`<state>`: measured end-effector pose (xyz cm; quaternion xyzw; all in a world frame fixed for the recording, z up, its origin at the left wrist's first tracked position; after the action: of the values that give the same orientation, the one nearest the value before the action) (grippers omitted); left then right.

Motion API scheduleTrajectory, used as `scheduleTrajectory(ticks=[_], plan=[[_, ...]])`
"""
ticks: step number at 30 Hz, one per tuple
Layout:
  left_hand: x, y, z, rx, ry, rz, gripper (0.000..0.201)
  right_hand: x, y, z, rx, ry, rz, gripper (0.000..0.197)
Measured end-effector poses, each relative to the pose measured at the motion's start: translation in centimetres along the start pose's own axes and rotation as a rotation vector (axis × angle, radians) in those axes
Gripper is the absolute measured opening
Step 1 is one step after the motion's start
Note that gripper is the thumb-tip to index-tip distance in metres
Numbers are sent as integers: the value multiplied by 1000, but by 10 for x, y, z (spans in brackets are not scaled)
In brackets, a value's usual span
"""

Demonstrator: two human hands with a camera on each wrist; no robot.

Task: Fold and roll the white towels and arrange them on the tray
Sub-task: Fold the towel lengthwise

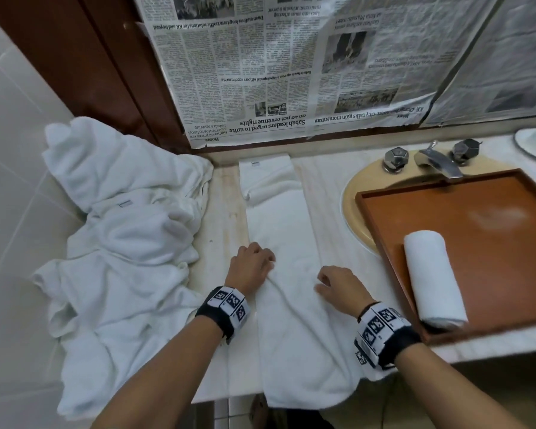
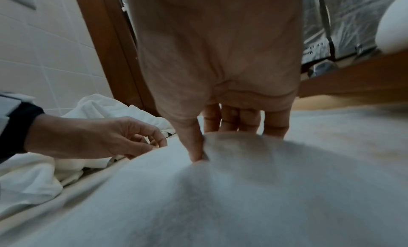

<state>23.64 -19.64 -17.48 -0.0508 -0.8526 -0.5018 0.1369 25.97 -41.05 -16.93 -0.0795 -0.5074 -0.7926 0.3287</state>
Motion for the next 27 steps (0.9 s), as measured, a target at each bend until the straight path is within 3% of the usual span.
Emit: scheduleTrajectory(ticks=[6, 10, 15, 21, 25, 27], plan=[[23, 11, 3, 182, -124, -156, 12, 52, 11, 26, -65, -50, -111, 17], [39, 6, 12, 182, -97, -106, 17, 83, -4, 67, 6, 15, -116, 21], [47, -5, 24, 153, -52, -32, 26, 91, -55, 96, -24, 13, -4, 18], [57, -15, 28, 149, -33, 19, 34, 94, -110, 86, -85, -43, 139, 14], [70, -21, 29, 212, -29, -24, 42, 100, -103, 83, -304, 36, 183, 15], [82, -25, 31, 297, -38, -77, 44, 101, -85, 81, -438, 89, 127, 15]])
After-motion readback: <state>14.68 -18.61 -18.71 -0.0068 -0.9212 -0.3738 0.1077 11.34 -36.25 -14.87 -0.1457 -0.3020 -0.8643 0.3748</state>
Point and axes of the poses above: each hand's wrist, its own x-axis away from the middle knuckle, its own y-axis out of the back of the hand, z = x × y, the point moved 7 cm from there along -x, towards the middle knuckle, and after that the axes turned 5 degrees about z, right-handed, at the moved point
